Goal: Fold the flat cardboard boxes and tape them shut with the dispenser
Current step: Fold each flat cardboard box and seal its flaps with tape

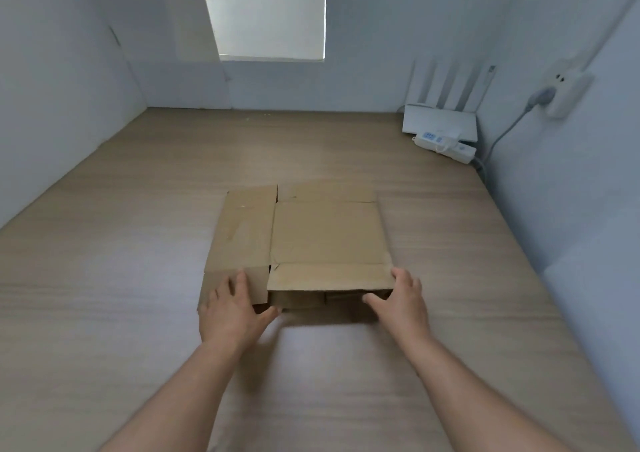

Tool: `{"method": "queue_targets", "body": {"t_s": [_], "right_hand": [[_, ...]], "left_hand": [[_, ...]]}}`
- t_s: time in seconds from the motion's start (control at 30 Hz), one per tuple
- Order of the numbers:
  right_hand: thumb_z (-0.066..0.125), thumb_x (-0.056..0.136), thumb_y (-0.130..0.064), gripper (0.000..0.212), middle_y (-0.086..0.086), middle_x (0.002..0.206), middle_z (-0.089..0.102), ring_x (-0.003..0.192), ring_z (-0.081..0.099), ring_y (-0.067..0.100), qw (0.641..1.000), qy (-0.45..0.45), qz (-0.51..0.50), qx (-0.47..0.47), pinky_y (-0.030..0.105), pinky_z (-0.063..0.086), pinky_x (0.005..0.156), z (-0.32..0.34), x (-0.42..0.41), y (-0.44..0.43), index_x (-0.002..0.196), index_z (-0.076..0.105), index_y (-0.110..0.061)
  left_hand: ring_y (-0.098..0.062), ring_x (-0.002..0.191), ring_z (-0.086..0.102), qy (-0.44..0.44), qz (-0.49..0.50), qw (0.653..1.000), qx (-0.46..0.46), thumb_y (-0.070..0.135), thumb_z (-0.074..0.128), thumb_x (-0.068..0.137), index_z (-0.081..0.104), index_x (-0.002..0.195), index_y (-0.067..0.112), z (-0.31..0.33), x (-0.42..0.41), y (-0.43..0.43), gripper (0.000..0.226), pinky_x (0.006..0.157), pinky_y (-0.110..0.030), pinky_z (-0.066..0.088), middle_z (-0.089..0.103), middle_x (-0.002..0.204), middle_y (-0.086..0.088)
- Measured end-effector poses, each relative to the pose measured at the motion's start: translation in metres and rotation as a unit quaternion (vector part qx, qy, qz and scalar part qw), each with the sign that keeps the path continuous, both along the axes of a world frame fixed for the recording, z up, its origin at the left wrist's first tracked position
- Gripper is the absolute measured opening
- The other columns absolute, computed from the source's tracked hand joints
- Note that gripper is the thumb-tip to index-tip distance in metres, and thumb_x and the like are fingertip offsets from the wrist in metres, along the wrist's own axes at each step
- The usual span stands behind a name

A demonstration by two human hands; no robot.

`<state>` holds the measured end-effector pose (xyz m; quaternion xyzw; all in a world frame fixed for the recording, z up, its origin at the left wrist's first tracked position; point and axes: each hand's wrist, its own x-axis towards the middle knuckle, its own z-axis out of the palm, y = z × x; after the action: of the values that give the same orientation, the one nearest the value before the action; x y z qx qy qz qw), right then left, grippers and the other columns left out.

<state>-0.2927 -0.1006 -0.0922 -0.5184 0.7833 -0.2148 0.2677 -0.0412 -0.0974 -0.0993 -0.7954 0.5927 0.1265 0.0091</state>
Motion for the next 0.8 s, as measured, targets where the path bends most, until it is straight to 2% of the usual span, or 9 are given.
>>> {"method": "queue_targets", "body": {"t_s": [0.2, 0.37, 0.47, 0.53, 0.6, 0.67, 0.73, 0.8], "right_hand": [[0.068, 0.083, -0.020, 0.055, 0.011, 0.133, 0.048, 0.121, 0.047, 0.026, 0.994, -0.080, -0.068, -0.041, 0.030, 0.036, 0.096, 0.009, 0.010, 0.017, 0.131, 0.046, -0.008], [0.054, 0.087, -0.009, 0.043, 0.012, 0.130, 0.052, 0.117, 0.051, 0.027, 0.987, -0.074, -0.122, -0.067, 0.033, 0.040, 0.096, 0.027, 0.000, 0.024, 0.130, 0.049, -0.009], [0.051, 0.088, -0.007, 0.040, 0.012, 0.129, 0.054, 0.114, 0.052, 0.027, 0.982, -0.081, -0.144, -0.091, 0.037, 0.043, 0.097, 0.036, -0.015, 0.033, 0.128, 0.051, -0.009], [0.049, 0.089, -0.006, 0.042, 0.012, 0.131, 0.052, 0.119, 0.049, 0.027, 0.977, -0.078, -0.166, -0.113, 0.035, 0.039, 0.098, 0.044, -0.022, 0.044, 0.131, 0.048, -0.008], [0.050, 0.089, -0.005, 0.049, 0.013, 0.138, 0.047, 0.126, 0.043, 0.028, 0.966, -0.079, -0.189, -0.158, 0.033, 0.034, 0.102, 0.055, -0.027, 0.057, 0.137, 0.042, -0.007], [0.052, 0.089, -0.007, 0.053, 0.014, 0.139, 0.046, 0.127, 0.044, 0.029, 0.952, -0.091, -0.217, -0.194, 0.033, 0.035, 0.102, 0.069, -0.034, 0.065, 0.140, 0.039, -0.006], [0.051, 0.091, -0.012, 0.036, 0.014, 0.125, 0.054, 0.112, 0.053, 0.031, 0.958, -0.064, -0.213, -0.181, 0.037, 0.042, 0.090, 0.079, -0.041, 0.070, 0.127, 0.051, -0.006], [0.045, 0.095, -0.014, 0.020, 0.014, 0.110, 0.057, 0.093, 0.052, 0.027, 0.972, -0.017, -0.183, -0.149, 0.034, 0.041, 0.074, 0.087, -0.047, 0.075, 0.110, 0.056, -0.006]], "left_hand": [[-0.030, 0.132, 0.037, -0.004, 0.009, 1.000, 0.009, 0.065, 0.045, 0.088, 0.009, 0.152, 0.022, 0.009, 0.001, 0.008, 0.085, 0.106, -0.041, 0.034, 0.037, 0.143, -0.012], [-0.030, 0.134, 0.030, -0.049, -0.022, 0.999, 0.005, 0.056, 0.045, 0.091, 0.014, 0.148, 0.021, 0.012, 0.006, 0.016, 0.074, 0.102, -0.040, 0.034, 0.027, 0.149, -0.012], [-0.029, 0.130, 0.036, -0.042, -0.049, 0.998, -0.006, 0.042, 0.042, 0.095, 0.017, 0.147, 0.025, 0.016, 0.006, 0.020, 0.060, 0.095, -0.039, 0.039, 0.029, 0.148, -0.007], [-0.029, 0.121, 0.047, 0.005, -0.054, 0.998, -0.030, 0.037, 0.034, 0.099, 0.028, 0.144, 0.030, 0.029, 0.000, 0.023, 0.046, 0.084, -0.035, 0.042, 0.042, 0.141, -0.003], [-0.031, 0.113, 0.054, 0.067, -0.053, 0.995, -0.058, 0.040, 0.029, 0.102, 0.041, 0.138, 0.034, 0.047, -0.010, 0.027, 0.039, 0.079, -0.032, 0.042, 0.055, 0.130, -0.003], [-0.032, 0.105, 0.059, 0.185, -0.064, 0.977, -0.085, 0.045, 0.032, 0.101, 0.054, 0.127, 0.028, 0.067, -0.018, 0.036, 0.038, 0.079, -0.034, 0.045, 0.064, 0.115, -0.008], [-0.033, 0.094, 0.064, 0.353, -0.079, 0.928, -0.095, 0.043, 0.039, 0.100, 0.061, 0.109, 0.022, 0.090, -0.023, 0.049, 0.031, 0.077, -0.045, 0.054, 0.067, 0.101, -0.011], [-0.031, 0.088, 0.067, 0.438, -0.078, 0.891, -0.092, 0.034, 0.044, 0.100, 0.060, 0.095, 0.020, 0.116, -0.028, 0.065, 0.022, 0.071, -0.043, 0.056, 0.067, 0.096, -0.014]]}}
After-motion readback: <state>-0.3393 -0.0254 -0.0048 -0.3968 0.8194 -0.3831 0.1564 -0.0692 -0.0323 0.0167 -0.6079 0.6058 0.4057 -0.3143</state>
